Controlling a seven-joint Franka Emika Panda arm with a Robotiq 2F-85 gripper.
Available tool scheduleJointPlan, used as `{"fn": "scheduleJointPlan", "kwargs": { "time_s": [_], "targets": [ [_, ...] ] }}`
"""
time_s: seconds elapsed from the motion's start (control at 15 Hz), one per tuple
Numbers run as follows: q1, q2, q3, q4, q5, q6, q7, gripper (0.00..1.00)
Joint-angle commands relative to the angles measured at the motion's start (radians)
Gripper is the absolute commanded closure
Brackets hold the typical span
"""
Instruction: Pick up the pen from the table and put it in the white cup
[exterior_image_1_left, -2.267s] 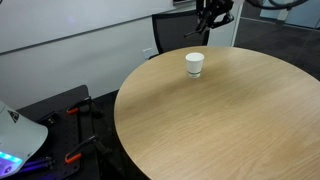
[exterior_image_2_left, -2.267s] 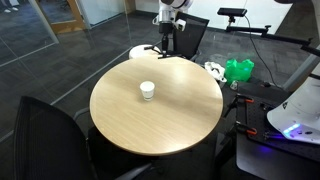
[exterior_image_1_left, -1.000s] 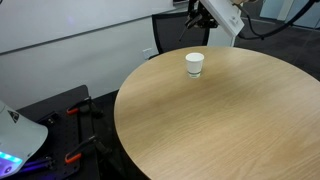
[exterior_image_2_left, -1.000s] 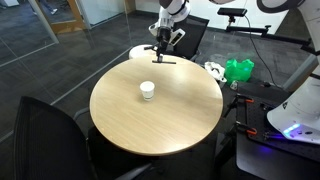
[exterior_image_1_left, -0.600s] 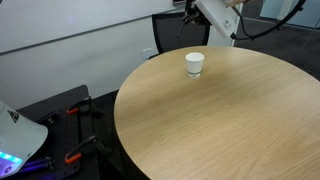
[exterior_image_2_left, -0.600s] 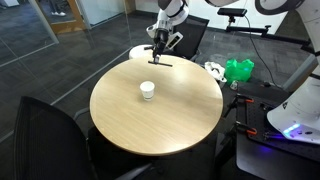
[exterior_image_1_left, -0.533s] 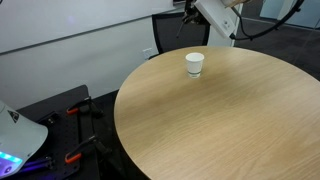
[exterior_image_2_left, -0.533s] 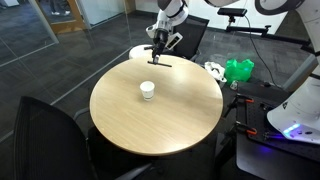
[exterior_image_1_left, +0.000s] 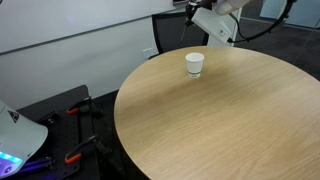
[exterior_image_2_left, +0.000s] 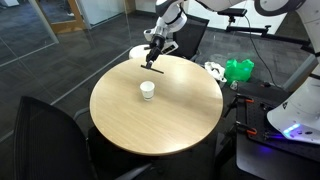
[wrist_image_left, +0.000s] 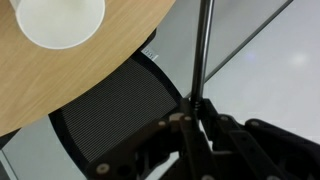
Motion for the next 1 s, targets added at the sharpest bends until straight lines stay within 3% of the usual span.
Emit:
{"fn": "scheduleJointPlan", "kwargs": {
  "time_s": [0.0, 0.07, 0.13, 0.53, 0.93],
  "targets": [
    [0.017, 0.0, -0.027, 0.004, 0.016, -0.011, -0.005, 0.85],
    [0.017, -0.001, -0.027, 0.004, 0.016, -0.011, -0.005, 0.85],
    [0.017, -0.003, -0.021, -0.004, 0.044, 0.047, -0.048, 0.96],
    [0.009, 0.006, 0.003, -0.068, 0.259, 0.257, -0.364, 0.96],
    [0.012, -0.005, -0.024, -0.155, 0.451, 0.23, -0.613, 0.96]
  ]
}}
